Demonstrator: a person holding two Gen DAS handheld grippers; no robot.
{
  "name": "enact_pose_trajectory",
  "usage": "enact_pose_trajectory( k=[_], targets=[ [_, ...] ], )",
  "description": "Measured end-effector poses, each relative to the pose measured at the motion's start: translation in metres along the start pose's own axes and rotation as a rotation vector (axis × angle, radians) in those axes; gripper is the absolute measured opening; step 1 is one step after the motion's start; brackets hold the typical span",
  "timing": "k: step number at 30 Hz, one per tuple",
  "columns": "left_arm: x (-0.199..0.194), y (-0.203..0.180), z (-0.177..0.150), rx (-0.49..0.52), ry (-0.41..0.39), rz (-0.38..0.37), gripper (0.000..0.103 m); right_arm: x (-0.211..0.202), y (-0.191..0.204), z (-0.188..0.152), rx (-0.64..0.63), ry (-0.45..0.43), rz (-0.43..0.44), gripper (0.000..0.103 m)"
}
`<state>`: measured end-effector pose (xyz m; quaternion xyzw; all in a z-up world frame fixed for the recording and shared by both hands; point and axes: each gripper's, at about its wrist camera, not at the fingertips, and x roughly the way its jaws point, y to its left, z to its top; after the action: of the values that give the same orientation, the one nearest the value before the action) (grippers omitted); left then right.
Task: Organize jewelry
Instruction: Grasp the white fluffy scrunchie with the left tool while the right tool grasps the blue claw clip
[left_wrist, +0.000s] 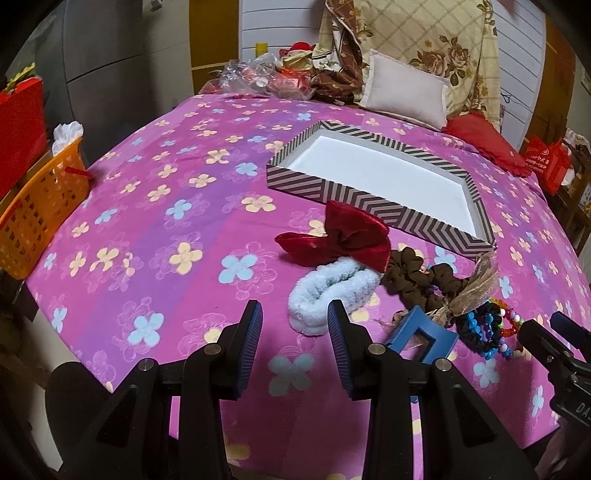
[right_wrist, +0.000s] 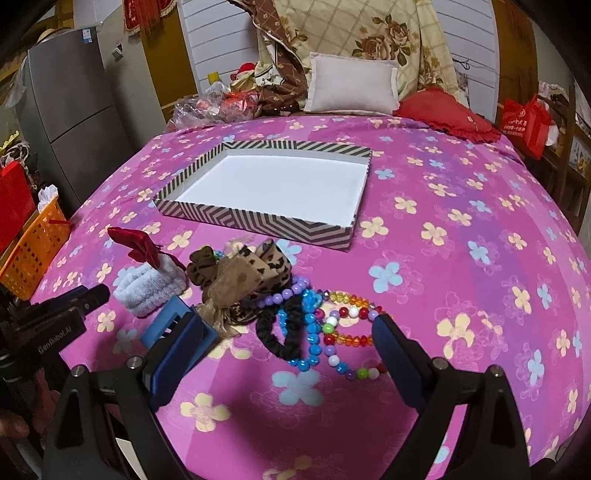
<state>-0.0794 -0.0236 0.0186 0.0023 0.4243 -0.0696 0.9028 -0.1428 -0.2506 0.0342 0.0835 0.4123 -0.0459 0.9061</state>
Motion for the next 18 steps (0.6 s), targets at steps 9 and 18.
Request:
enact_pose_trajectory(
  k=[9,18],
  targets=[
    [0.000,0.014,0.001,-0.033,0.014,0.004,0.045,0.002,-0.001,-0.001,0.001,0.031,0.027,0.095],
    [0.006,0.036,0.007,-0.094,0.041,-0.029,0.046,0.007,0.015,-0.004,-0.021,0.054,0.074,0.095]
  ],
)
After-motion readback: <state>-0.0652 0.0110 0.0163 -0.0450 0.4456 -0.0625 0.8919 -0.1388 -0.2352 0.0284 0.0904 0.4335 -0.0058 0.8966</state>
